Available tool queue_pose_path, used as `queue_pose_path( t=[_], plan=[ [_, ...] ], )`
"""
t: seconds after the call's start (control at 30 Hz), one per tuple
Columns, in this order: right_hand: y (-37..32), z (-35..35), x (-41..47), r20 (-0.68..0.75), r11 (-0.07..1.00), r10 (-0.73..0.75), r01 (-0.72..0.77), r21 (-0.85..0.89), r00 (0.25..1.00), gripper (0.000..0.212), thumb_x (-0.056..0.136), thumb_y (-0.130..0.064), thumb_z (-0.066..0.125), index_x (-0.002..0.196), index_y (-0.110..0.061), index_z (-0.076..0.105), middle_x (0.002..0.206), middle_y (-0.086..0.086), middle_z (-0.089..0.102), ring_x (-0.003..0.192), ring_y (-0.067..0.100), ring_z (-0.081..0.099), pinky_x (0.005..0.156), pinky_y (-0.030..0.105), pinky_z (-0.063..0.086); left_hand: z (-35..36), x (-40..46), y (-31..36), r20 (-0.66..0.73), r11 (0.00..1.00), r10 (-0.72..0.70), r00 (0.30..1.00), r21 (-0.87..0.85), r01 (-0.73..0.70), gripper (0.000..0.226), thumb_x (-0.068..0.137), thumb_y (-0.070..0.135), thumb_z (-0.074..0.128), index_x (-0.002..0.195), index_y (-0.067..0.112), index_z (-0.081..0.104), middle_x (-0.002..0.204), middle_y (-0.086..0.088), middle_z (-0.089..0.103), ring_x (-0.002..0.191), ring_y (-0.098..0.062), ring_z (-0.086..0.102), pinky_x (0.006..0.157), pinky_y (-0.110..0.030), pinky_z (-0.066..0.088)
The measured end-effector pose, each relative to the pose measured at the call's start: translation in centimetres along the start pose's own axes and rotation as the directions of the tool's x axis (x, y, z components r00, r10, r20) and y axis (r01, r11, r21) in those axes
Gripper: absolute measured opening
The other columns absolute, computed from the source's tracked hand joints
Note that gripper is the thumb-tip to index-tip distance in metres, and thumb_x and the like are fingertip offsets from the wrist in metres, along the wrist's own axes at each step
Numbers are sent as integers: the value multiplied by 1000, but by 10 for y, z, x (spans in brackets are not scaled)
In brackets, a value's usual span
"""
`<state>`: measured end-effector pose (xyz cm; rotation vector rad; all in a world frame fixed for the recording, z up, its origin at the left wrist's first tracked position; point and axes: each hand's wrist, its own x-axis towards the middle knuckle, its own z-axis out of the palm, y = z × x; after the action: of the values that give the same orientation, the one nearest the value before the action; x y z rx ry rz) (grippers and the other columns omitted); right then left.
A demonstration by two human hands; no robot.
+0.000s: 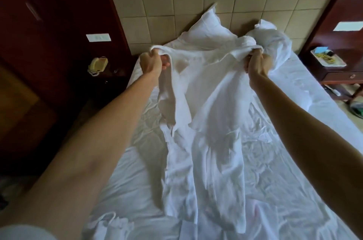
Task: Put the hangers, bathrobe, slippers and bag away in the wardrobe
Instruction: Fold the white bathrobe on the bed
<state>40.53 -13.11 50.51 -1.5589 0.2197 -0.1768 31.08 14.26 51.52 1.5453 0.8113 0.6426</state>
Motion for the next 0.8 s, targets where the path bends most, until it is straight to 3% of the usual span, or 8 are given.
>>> queue_pose_path(
  t=[0.07, 0.17, 0.23, 0.43, 0.57, 0.67, 0.8],
  plan=[
    [23, 5, 8, 13, 999, 50, -50, -5, 999, 44, 88, -26, 41, 45, -19, 46, 42, -1, 48, 43, 18, 42, 44, 27, 31, 10, 7, -27, 0, 998, -60, 998, 9, 60, 33, 102, 25, 47, 73, 16, 58, 62, -6, 68, 45, -14, 62, 49, -25, 54],
    [64, 4, 5, 35, 993, 114, -114, 18, 993, 43, 92, -18, 44, 48, -17, 42, 38, -4, 41, 35, 15, 35, 40, 24, 25, 14, 10, -80, 10, 984, -178, 984, -30, 178, 31, 100, 28, 49, 82, 9, 66, 66, -9, 71, 49, -19, 65, 54, -27, 56],
    [98, -5, -2, 40, 983, 173, -175, 50, 984, 38, 91, -15, 45, 52, -16, 45, 39, -2, 42, 36, 16, 34, 40, 24, 25, 10, 2, -119, 12, 961, -256, 967, -106, 256, 29, 100, 24, 50, 83, 7, 65, 62, -7, 70, 46, -16, 64, 49, -25, 53],
    [238, -50, -51, 35, 905, 418, -420, 70, 908, 26, 91, -12, 40, 71, -11, 57, 43, 1, 52, 39, 17, 42, 48, 27, 34, -11, -55, -250, 47, 800, -535, 843, -292, 524, 26, 101, 16, 48, 79, 12, 62, 52, 2, 69, 46, -9, 65, 51, -22, 51],
    [333, -89, -93, 1, 837, 547, -546, 33, 837, 23, 89, -10, 39, 78, -13, 59, 57, 5, 55, 43, 17, 44, 48, 28, 35, -28, -99, -344, 9, 712, -669, 743, -281, 644, 29, 99, 9, 45, 76, 7, 61, 50, -1, 68, 42, -8, 64, 43, -17, 48],
    [400, -121, -125, -35, 784, 619, -620, -22, 784, 24, 88, -7, 37, 83, -13, 60, 70, 9, 54, 43, 16, 45, 44, 25, 36, -41, -135, -417, -26, 661, -739, 674, -226, 716, 31, 98, 6, 46, 72, 7, 61, 46, 0, 65, 39, -7, 62, 46, -20, 48],
    [474, -163, -166, -84, 676, 728, -733, -80, 681, 24, 91, -9, 38, 84, -15, 60, 70, 6, 54, 46, 14, 48, 46, 25, 38, -62, -177, -510, -56, 579, -815, 576, -86, 811, 27, 97, 2, 43, 75, 3, 57, 45, -1, 64, 37, -7, 63, 40, -16, 47]
  ],
)
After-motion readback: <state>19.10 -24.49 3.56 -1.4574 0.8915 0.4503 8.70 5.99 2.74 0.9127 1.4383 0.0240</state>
